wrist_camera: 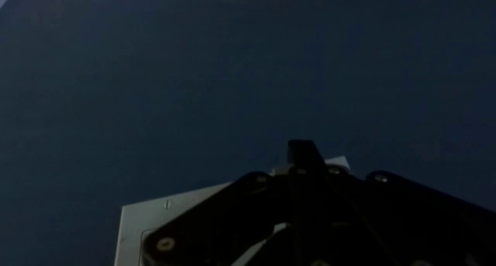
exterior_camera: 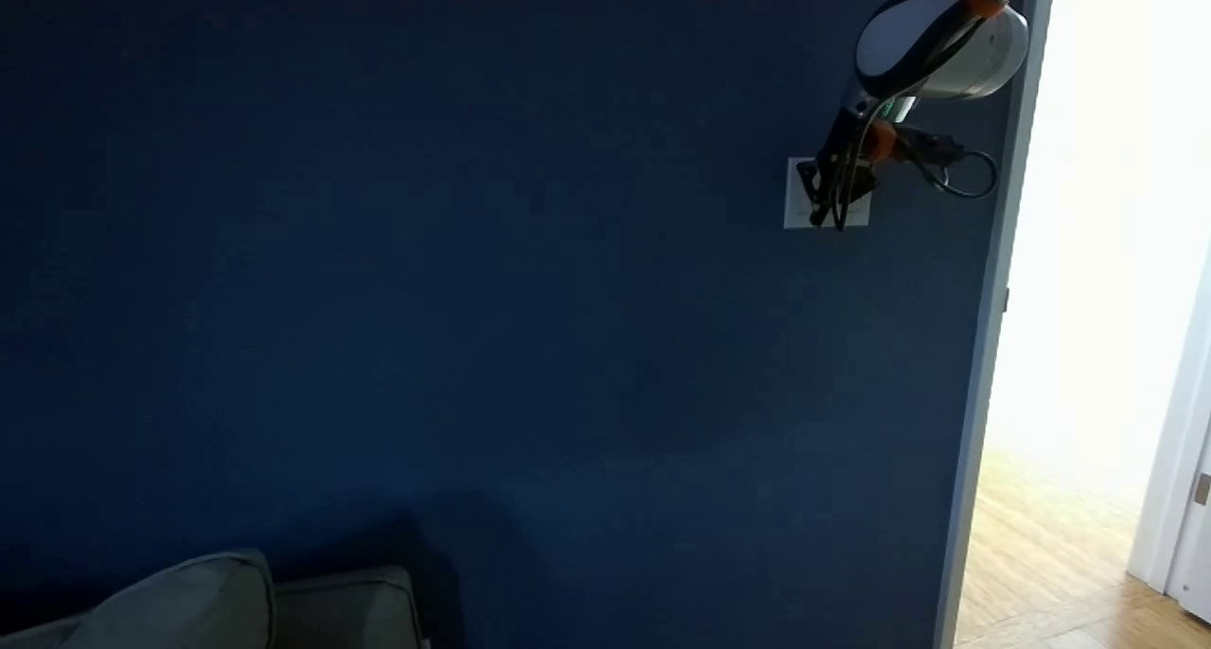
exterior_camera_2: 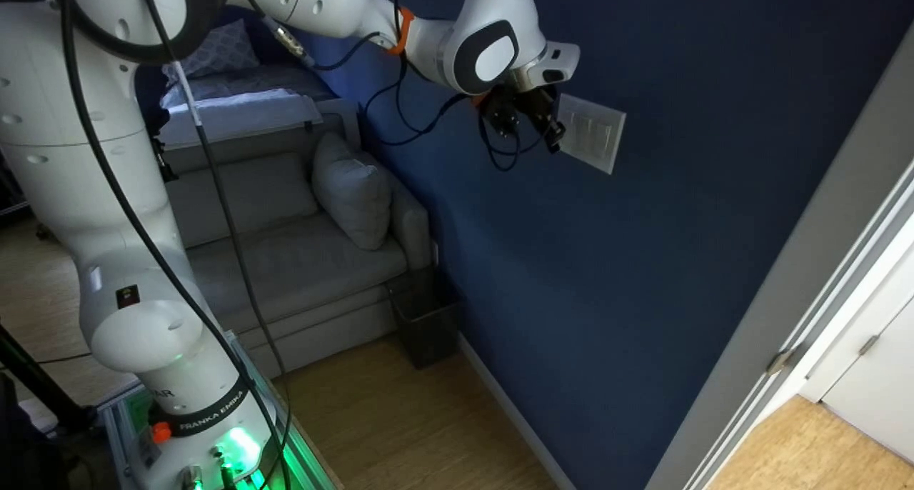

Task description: Flip the middle and left light switch on the wall

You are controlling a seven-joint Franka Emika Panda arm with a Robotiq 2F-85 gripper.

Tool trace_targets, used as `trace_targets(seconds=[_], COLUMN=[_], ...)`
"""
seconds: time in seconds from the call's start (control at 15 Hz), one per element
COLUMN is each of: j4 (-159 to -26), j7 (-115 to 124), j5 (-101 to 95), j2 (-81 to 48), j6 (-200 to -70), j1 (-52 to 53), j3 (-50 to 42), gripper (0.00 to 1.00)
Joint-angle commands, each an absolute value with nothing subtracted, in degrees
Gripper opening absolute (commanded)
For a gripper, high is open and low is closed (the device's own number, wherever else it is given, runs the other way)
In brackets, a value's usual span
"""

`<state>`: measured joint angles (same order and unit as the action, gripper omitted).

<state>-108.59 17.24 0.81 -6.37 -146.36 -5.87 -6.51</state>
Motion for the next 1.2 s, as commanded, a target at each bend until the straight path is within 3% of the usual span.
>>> trace_targets(seconds=[0.0, 0.13, 0.2, 0.27, 0.4, 0.93, 1.13], j4=[-108.80, -109.00, -109.14, -109.38, -109.93, -112.88, -114.58], j7=[16.57, 17.36, 17.66, 18.08, 18.47, 17.61, 17.08], j5=[3.53, 2.70, 2.36, 1.54, 0.63, -1.04, -1.10], j2=[-2.50, 0.30, 1.90, 3.48, 6.60, 17.26, 20.06], j6=[-137.00, -130.44, -127.41, -125.42, -122.54, -120.13, -119.85], j1=[-5.68, -5.48, -5.40, -5.34, -5.36, -5.95, -6.10], j3=[-6.19, -6.03, -5.86, -5.69, -5.28, -3.36, -3.13], gripper=[0.00, 0.00, 0.26, 0.27, 0.39, 0.94, 1.00])
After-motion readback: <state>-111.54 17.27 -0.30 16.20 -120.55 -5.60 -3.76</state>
